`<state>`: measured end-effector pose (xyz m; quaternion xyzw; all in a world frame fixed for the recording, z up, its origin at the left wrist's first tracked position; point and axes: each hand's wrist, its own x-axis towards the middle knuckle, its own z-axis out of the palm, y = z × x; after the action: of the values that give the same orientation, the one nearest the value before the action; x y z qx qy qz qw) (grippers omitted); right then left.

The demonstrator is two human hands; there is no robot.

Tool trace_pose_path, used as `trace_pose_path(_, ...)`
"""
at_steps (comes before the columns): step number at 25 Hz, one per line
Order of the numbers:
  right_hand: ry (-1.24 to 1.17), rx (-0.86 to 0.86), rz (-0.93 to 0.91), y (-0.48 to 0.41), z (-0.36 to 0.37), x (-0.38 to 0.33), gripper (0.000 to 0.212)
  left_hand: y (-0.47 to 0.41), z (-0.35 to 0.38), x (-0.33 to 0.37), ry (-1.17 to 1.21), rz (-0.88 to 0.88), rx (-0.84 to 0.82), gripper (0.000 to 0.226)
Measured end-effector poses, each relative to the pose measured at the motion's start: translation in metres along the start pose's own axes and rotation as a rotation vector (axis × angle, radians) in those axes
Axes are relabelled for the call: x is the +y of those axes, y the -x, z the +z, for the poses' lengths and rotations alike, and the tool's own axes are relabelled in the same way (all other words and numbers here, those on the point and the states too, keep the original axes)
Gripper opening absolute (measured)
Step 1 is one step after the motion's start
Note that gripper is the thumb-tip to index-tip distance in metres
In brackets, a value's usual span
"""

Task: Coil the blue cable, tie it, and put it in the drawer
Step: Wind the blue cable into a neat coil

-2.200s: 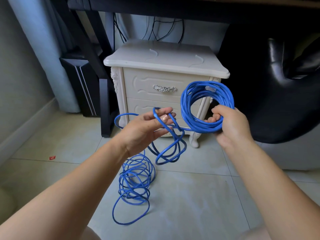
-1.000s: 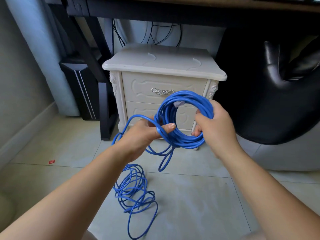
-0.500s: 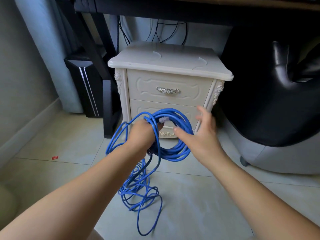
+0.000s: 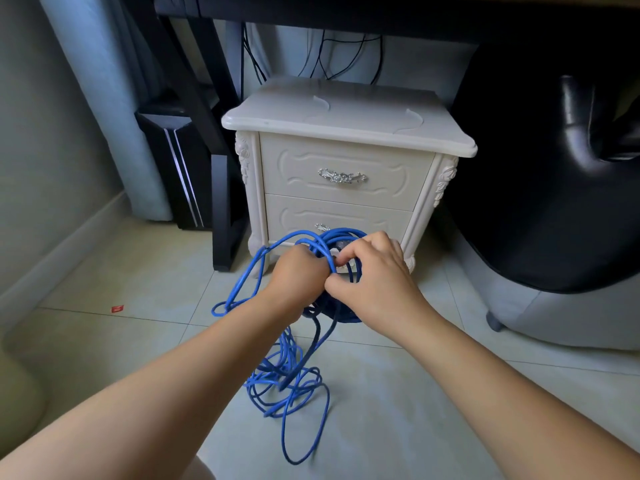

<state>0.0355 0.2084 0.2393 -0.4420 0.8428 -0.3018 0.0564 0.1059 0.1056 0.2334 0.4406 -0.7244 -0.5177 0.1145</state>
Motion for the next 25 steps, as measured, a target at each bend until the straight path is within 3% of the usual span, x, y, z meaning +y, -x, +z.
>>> trace_pose_path(5, -0.097, 0.065, 0.131, -0.002, 0.003, 0.001, 0.010, 0.006, 0.002, -0.002, -0.022, 0.059, -0.043, 0.016)
trace_pose_path(9, -0.100, 0.065, 0.222, -0.003, 0.001, 0.002, 0.028, 0.008, 0.005, -0.010, -0.144, 0.117, -0.049, 0.020)
trace_pose_path(14, -0.388, 0.049, 0.400, -0.010, -0.006, 0.006, 0.051, 0.015, 0.001, -0.008, -0.433, 0.260, 0.105, 0.008)
trace_pose_path(19, -0.733, 0.086, 0.537, -0.018, -0.009, 0.018, 0.011, 0.020, -0.006, -0.008, -0.441, 0.391, 0.212, 0.012)
trace_pose_path(22, -0.898, 0.069, 0.629, -0.024, -0.012, 0.034, 0.011, 0.022, -0.013, -0.008, -0.288, 0.503, 0.193, 0.007)
trace_pose_path(25, -0.920, 0.015, 0.756, -0.026, -0.015, 0.058, 0.014, 0.018, -0.029, 0.000, 0.367, 0.503, 0.067, 0.029)
